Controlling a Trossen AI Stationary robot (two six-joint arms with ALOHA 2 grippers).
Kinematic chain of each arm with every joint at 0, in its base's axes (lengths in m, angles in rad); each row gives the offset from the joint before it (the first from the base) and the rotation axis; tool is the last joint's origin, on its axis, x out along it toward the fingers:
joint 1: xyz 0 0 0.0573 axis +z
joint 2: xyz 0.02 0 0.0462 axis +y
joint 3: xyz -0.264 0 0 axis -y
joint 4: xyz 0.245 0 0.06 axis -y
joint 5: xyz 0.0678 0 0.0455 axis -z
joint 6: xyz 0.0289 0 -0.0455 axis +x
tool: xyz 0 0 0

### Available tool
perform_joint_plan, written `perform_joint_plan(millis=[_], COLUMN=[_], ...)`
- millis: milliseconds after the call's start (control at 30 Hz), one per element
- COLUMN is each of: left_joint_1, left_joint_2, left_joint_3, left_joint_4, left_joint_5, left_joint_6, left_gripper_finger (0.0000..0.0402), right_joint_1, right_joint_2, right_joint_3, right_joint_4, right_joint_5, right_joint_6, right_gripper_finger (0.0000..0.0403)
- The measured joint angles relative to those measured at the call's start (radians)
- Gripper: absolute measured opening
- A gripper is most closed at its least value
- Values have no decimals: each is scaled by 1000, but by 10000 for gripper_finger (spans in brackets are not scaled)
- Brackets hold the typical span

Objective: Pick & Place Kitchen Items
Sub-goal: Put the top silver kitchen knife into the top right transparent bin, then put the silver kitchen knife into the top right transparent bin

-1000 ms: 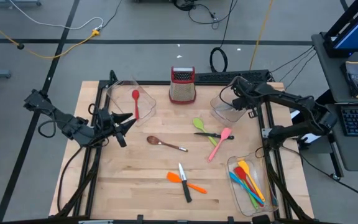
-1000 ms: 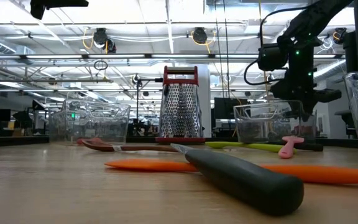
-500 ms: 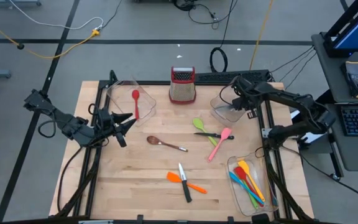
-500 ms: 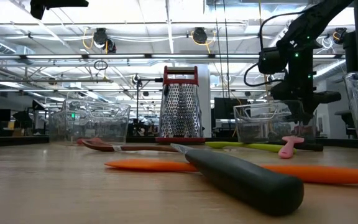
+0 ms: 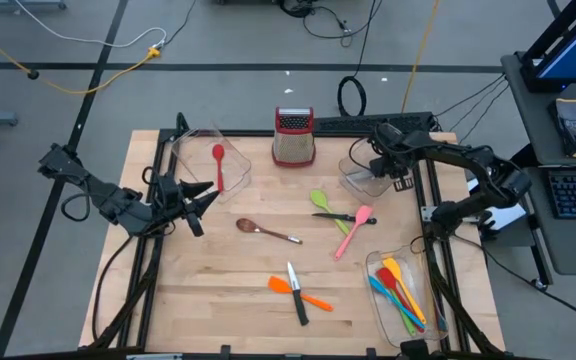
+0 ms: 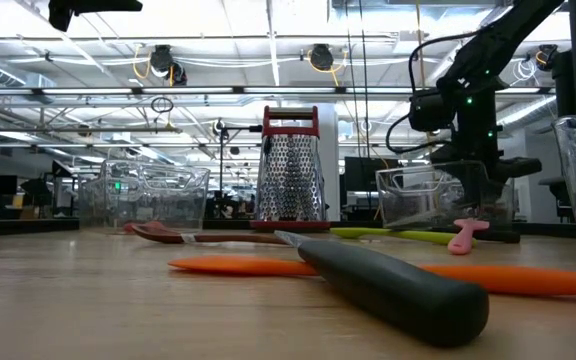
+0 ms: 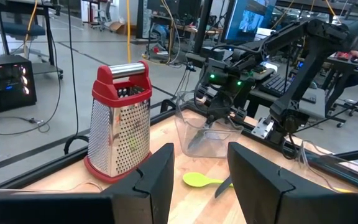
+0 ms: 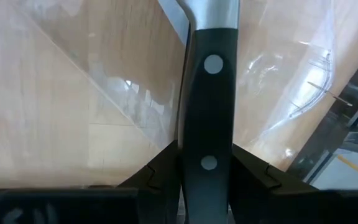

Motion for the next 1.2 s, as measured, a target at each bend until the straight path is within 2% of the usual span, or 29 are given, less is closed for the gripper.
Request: perform_joint_plan(millis=[700,1033,1200], left_joint_1=[0,0,0], left_joint_2=[0,0,0], left_joint_3=[0,0,0], left_joint_4=[-1,-1,-1], left_joint_5=[0,0,1], left_joint_6=[4,4,4], left_gripper_finger=[152,152,152], right_joint_1=[2,2,29], right_joint_2=[0,-6,-46], right_joint_3=[0,0,0], right_joint_4=[21,21,22], right_joint_5=[52,61,152], right_joint_6=[2,23,16], right_gripper_finger=[102,185,207])
